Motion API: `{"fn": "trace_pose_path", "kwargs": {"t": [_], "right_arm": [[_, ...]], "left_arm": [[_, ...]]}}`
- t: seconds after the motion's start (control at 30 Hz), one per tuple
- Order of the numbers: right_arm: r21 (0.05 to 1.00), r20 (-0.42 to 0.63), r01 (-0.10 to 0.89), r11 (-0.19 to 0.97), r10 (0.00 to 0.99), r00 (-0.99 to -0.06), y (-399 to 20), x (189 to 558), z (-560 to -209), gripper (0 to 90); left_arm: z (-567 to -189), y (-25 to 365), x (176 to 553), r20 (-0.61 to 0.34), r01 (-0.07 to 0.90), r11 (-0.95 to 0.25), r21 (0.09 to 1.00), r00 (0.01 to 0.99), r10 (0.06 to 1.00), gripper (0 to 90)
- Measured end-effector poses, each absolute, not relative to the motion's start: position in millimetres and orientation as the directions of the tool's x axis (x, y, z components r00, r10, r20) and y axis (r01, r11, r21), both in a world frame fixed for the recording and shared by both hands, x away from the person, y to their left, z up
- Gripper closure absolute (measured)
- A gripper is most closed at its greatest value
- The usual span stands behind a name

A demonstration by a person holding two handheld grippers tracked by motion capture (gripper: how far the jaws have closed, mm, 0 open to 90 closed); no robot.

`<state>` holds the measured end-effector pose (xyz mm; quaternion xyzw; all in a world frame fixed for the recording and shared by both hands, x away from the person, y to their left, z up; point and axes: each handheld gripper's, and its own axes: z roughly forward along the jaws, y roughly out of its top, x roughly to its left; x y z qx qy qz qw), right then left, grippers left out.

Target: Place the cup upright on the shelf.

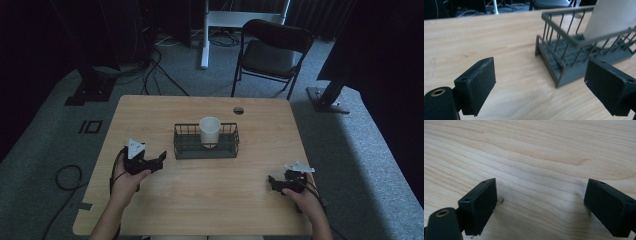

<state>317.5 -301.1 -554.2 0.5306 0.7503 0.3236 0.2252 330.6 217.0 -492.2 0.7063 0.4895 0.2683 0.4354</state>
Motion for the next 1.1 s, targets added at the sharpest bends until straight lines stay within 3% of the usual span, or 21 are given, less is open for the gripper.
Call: {"fn": "trace_pose_path", "kwargs": {"t": [0.37,0.8,1.1], "right_arm": [[0.724,0.004,0.650,0.229,0.942,-0.337,-301.3,317.6,-554.2,10.9],[0.725,0.003,0.650,0.230,0.941,-0.337,-301.3,317.6,-554.2,10.9],[0.725,0.003,0.649,0.230,0.941,-0.337,-301.3,317.6,-554.2,10.9]], "left_arm": [[-516.4,219.9,316.9,-0.055,0.498,-0.167,0.851,0.402,0.914,10.6],[-527.5,212.0,300.0,-0.017,0.506,-0.304,0.807,0.535,0.845,10.6],[-540.0,213.3,291.2,-0.009,0.526,-0.341,0.779,0.553,0.833,10.6]]}}
